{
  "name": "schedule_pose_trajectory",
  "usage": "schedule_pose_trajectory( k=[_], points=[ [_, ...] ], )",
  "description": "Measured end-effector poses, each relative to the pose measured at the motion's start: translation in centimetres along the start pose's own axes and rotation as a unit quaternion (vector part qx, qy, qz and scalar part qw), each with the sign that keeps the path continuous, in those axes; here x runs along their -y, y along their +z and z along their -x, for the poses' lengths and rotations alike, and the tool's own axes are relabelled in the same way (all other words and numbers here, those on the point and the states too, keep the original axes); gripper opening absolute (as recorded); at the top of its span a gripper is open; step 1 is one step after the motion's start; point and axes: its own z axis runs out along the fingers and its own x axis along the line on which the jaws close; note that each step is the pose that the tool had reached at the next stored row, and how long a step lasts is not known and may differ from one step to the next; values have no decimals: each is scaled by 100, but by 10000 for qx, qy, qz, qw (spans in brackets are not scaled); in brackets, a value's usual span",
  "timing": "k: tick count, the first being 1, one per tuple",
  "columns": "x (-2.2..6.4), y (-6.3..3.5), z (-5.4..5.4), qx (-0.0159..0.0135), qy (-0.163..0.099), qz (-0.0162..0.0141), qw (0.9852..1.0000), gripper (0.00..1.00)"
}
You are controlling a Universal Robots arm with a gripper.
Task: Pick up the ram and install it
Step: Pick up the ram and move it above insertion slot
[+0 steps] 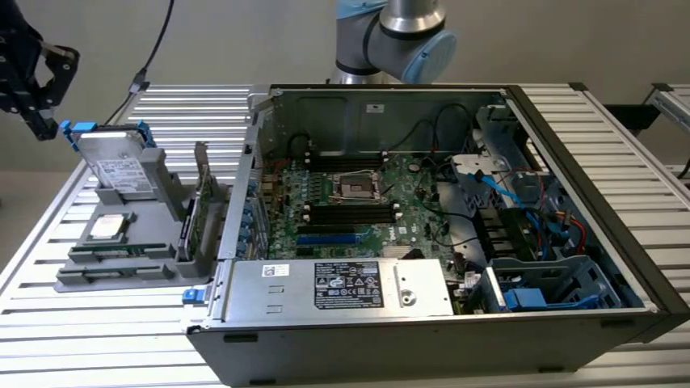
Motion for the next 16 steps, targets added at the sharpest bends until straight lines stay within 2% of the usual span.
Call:
schedule_pose_trajectory(
  k=[1, 5, 10, 16],
  points=[
    [0, 0, 0, 5, -88, -10, 10000, 10],
    [0, -1, 0, 58, -446, -60, 9990, 10],
    [-1, -1, 1, 156, -762, -122, 9969, 10],
    [-3, 0, 1, 197, -1144, -169, 9931, 10]
  ],
)
